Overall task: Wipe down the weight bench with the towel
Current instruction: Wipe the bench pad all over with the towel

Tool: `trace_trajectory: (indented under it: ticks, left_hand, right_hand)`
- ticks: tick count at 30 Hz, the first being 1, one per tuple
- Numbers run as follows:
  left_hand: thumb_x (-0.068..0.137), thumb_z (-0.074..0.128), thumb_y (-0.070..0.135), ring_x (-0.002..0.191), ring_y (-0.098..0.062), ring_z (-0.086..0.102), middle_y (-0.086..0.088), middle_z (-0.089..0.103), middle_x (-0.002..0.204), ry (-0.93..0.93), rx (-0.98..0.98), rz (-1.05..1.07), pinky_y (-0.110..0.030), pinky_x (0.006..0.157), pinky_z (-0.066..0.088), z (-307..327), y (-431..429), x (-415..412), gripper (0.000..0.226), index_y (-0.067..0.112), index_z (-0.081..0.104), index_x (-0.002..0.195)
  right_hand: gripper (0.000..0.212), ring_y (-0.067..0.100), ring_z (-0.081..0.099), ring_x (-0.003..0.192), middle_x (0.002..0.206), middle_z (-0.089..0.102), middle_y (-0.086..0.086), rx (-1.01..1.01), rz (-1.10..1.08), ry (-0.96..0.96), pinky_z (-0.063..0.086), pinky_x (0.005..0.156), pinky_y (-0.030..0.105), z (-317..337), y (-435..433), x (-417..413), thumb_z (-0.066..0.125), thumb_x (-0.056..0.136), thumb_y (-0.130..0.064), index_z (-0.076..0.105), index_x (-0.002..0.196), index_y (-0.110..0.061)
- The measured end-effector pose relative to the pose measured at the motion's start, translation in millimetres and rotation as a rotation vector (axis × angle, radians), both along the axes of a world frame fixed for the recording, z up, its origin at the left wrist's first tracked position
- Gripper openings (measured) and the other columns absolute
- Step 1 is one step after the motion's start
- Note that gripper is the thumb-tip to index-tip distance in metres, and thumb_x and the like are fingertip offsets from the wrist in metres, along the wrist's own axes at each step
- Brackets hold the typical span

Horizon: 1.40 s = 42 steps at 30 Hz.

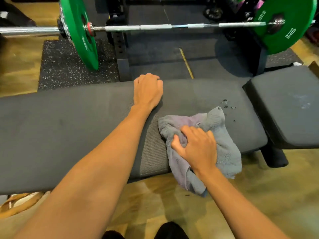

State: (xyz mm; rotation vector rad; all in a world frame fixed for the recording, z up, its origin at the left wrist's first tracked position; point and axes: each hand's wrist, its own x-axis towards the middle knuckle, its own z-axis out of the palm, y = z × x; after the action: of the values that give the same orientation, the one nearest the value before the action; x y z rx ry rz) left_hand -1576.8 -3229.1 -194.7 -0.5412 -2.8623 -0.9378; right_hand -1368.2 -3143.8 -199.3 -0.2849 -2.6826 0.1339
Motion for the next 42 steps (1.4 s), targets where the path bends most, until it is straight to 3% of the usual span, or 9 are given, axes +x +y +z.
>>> trace_trajectory:
  ticks: [5,12,17,20,22,24,30,37,42]
  left_hand:
    - [0.085,0.029,0.02,0.097,-0.033,0.054,-0.014,0.07,0.102,0.033,0.059,0.055,-0.037,0.092,0.032,-13,3,-3,0.046,0.005,0.072,0.092]
    - [0.084,0.029,0.019,0.087,-0.031,0.052,-0.018,0.067,0.09,0.024,0.069,0.036,-0.038,0.082,0.032,-12,4,-1,0.03,0.013,0.055,0.072]
    - [0.083,0.035,0.021,0.08,-0.027,0.05,-0.011,0.066,0.087,0.094,-0.046,0.012,-0.035,0.073,0.027,-13,7,-5,0.034,0.01,0.067,0.08]
    - [0.085,0.04,0.018,0.08,-0.032,0.05,-0.014,0.066,0.089,0.113,-0.125,0.002,-0.038,0.073,0.03,-8,9,0,0.019,0.012,0.055,0.074]
    - [0.085,0.039,0.017,0.096,-0.035,0.056,-0.014,0.068,0.102,0.09,-0.141,-0.019,-0.047,0.092,0.035,-10,13,5,0.022,0.012,0.061,0.087]
    - [0.086,0.038,0.014,0.109,-0.032,0.054,-0.01,0.066,0.113,0.049,-0.129,-0.023,-0.05,0.11,0.024,-11,24,13,0.032,0.008,0.064,0.105]
    - [0.089,0.038,0.016,0.112,-0.029,0.053,-0.006,0.064,0.118,0.043,-0.147,-0.12,-0.048,0.112,0.021,-7,75,23,0.033,0.01,0.063,0.11]
    - [0.094,0.028,0.024,0.097,-0.025,0.051,-0.006,0.066,0.112,0.053,-0.07,-0.061,-0.038,0.094,0.03,-13,94,16,0.039,0.017,0.066,0.102]
    - [0.092,0.026,0.025,0.096,-0.024,0.053,-0.005,0.067,0.11,0.095,-0.109,-0.079,-0.036,0.092,0.03,-15,95,12,0.043,0.016,0.066,0.105]
  right_hand:
    - [0.027,0.023,0.047,0.052,0.054,0.047,-0.002,-0.033,0.067,0.007,0.033,0.054,0.035,-5,5,-5,0.051,0.082,-0.039,0.056,0.068,-0.017]
    - [0.026,0.033,0.059,0.066,0.063,0.061,0.006,-0.136,-0.047,-0.066,0.039,0.064,0.039,2,40,-120,0.041,0.084,-0.045,0.039,0.071,-0.023]
    - [0.029,0.032,0.062,0.083,0.085,0.069,0.007,-0.127,-0.012,-0.132,0.039,0.075,0.041,8,64,-189,0.042,0.092,-0.043,0.057,0.089,-0.019]
    - [0.027,0.033,0.061,0.085,0.088,0.069,0.008,-0.151,0.001,-0.131,0.035,0.075,0.041,17,58,-167,0.041,0.093,-0.044,0.049,0.084,-0.02]
    - [0.026,0.033,0.061,0.083,0.084,0.069,0.008,-0.167,0.003,-0.156,0.032,0.072,0.04,18,56,-125,0.043,0.091,-0.045,0.042,0.079,-0.022]
    - [0.027,0.033,0.06,0.075,0.074,0.067,0.008,-0.151,-0.007,-0.17,0.034,0.069,0.041,19,59,-71,0.044,0.088,-0.045,0.041,0.074,-0.022]
    - [0.029,0.027,0.055,0.061,0.059,0.056,0.0,-0.091,-0.038,-0.139,0.035,0.06,0.037,16,84,16,0.046,0.083,-0.045,0.05,0.07,-0.02]
    - [0.031,0.03,0.059,0.061,0.057,0.06,0.005,-0.032,-0.159,-0.034,0.032,0.059,0.036,-1,132,-105,0.045,0.082,-0.043,0.052,0.066,-0.018]
    - [0.033,0.031,0.06,0.081,0.085,0.068,0.008,-0.046,-0.082,-0.165,0.035,0.072,0.039,6,161,-190,0.04,0.094,-0.042,0.06,0.093,-0.016]
